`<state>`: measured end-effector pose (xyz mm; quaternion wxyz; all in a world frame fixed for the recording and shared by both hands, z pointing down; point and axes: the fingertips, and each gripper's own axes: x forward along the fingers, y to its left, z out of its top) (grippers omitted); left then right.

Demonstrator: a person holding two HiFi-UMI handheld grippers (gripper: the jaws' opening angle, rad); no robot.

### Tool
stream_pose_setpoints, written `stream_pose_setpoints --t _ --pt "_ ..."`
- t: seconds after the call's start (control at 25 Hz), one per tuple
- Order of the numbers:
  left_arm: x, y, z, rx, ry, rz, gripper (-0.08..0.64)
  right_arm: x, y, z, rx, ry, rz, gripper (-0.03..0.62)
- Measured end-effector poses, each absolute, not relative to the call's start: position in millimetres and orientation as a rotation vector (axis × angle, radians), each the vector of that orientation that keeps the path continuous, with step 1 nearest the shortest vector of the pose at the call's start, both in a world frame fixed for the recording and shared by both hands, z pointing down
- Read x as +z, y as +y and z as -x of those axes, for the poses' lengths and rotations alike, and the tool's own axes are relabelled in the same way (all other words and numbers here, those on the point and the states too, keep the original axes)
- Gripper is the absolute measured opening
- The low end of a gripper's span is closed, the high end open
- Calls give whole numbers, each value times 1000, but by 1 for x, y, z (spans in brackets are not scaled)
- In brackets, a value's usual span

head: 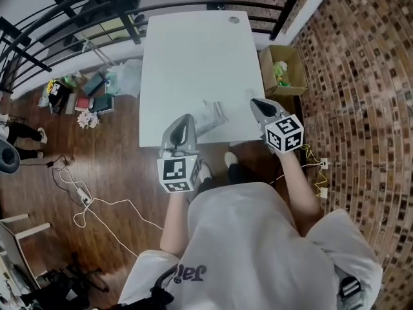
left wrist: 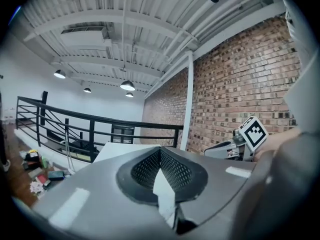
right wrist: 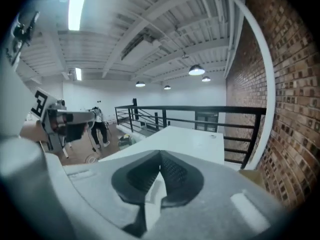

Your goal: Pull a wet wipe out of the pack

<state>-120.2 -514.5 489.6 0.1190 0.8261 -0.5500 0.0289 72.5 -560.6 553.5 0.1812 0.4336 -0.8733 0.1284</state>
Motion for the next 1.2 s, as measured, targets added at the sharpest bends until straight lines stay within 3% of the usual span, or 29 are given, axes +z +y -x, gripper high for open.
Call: stream_pose_setpoints --t 0.4,0.72,0.92,1.2 --pt "474 -440 93 31 -1714 -2429 15 477 -451 -47 202 -2718 -1261 -8" --pt "461 -285 6 5 -1837 -2381 15 476 -288 -89 217 -2854 -1146 -8" --pt "497 -167 -69 147 -1793 -2325 15 523 -186 -153 501 -2707 -1248 -8" --pt "413 -122 -32 5 -1982 -2299 15 442 -156 -172 148 -2805 -1376 -8"
